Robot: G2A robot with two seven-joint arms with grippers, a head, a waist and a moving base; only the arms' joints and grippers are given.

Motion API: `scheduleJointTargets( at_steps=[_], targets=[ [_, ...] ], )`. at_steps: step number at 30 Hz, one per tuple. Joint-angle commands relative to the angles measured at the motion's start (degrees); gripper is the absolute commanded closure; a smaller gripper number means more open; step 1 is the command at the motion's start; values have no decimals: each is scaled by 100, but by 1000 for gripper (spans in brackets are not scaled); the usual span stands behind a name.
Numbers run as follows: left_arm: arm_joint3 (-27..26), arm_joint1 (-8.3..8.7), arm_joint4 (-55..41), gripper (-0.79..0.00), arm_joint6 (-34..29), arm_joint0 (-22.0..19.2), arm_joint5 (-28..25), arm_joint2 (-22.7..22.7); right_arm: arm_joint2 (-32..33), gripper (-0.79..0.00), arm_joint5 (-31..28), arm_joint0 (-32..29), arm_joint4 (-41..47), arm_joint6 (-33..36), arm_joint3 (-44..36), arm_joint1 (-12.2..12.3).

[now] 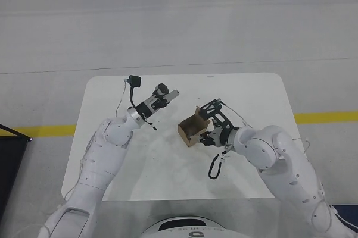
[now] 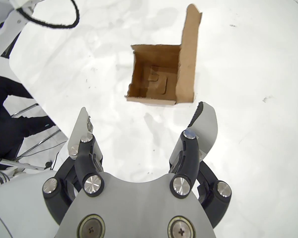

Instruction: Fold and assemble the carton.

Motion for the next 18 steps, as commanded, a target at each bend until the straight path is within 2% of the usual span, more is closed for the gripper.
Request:
scheduleJointTargets(
  at_steps=[1,2,3,4,8,12,15,18],
  targets=[
    [89,4,79,-785,90,-12,-53,5,-52,-646,20,110,173,-135,104,-25],
    [118,20,141,-785,150,-4,-87,-41,-20,-619,98,182,186,-255,233,-35],
    [104,37,181,-785,203,19,-117,-100,6,-493,230,223,52,-360,318,-39],
    [79,49,195,-785,245,46,-141,-145,-6,-437,279,239,-34,-404,350,-41],
    [-219,139,270,-785,462,339,-222,-481,54,-314,289,389,105,-693,543,-67],
    [-617,224,268,-785,522,740,-245,-775,32,-271,137,844,292,-710,879,-108],
    [-907,269,237,-785,517,1025,-246,-897,-308,-271,77,1443,213,-556,1284,-192],
    [-1072,293,199,-785,498,1192,-243,-934,-551,-326,18,1827,332,-464,1540,-266]
  ],
)
